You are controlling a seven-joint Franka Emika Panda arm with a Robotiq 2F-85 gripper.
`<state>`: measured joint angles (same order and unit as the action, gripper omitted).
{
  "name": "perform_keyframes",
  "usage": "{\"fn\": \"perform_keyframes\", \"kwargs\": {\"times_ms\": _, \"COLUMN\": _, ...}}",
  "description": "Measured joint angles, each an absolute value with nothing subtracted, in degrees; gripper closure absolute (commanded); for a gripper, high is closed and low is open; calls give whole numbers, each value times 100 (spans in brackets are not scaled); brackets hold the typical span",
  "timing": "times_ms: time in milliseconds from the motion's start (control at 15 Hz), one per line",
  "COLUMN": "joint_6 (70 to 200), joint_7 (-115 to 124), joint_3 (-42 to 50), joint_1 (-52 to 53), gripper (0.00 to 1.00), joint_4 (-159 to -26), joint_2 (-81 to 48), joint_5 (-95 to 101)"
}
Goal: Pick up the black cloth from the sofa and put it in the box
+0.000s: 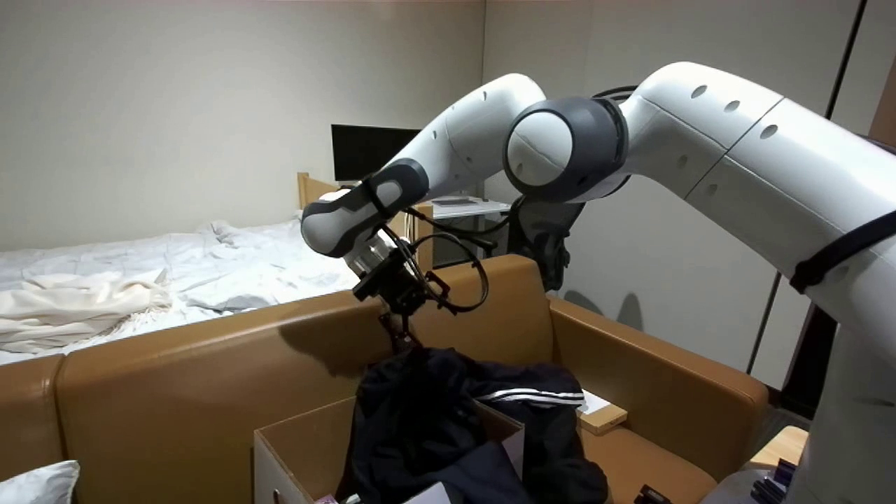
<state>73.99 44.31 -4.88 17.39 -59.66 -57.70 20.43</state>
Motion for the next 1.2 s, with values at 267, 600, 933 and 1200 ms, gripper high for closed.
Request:
{"fn": "perform_keyframes", "kwargs": {"times_ms": 267, "joint_6": 7489, "joint_7": 4431, "joint_3": -473, "joint_1": 1616, "gripper": 0, "joint_4": -6323, "joint_2": -5016, "joint_5": 2043}}
{"fn": "perform_keyframes", "kwargs": {"times_ms": 600, "joint_6": 7835, "joint_7": 4413, "joint_3": -253, "joint_1": 1167, "gripper": 0, "joint_4": -7152, "joint_2": -4126, "joint_5": 1925}}
{"fn": "perform_keyframes", "kwargs": {"times_ms": 933, "joint_6": 8825, "joint_7": 4450, "joint_3": 205, "joint_1": 788, "gripper": 0, "joint_4": -8191, "joint_2": -3650, "joint_5": 1485}}
{"fn": "perform_keyframes", "kwargs": {"times_ms": 1200, "joint_6": 10610, "joint_7": 4450, "joint_3": 452, "joint_1": 603, "gripper": 0, "joint_4": -9093, "joint_2": -3580, "joint_5": 1427}}
